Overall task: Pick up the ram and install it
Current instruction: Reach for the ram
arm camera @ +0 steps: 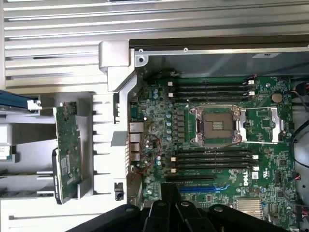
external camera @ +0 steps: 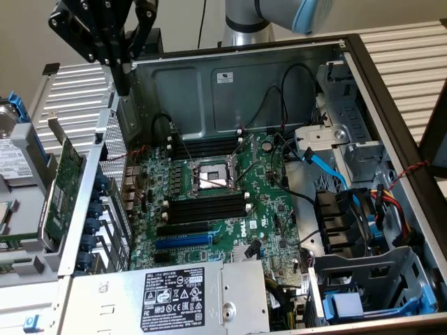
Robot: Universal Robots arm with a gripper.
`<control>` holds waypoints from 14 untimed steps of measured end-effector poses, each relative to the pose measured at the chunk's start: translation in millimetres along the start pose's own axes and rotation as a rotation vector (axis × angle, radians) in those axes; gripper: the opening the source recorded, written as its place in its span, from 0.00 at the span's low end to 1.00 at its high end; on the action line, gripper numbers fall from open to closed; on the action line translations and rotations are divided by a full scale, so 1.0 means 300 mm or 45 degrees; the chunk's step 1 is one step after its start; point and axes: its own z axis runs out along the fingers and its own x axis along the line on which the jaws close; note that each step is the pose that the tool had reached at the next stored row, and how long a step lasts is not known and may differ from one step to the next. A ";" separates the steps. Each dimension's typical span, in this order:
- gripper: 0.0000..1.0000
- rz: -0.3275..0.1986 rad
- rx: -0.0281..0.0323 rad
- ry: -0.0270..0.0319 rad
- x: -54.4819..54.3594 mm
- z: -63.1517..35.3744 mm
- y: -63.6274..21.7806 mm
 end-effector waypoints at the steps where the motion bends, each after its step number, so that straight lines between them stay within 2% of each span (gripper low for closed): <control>1: 0.11 0.000 0.0001 0.0000 0.015 0.001 -0.001; 14: 0.11 0.000 0.0001 0.0014 0.211 0.007 -0.022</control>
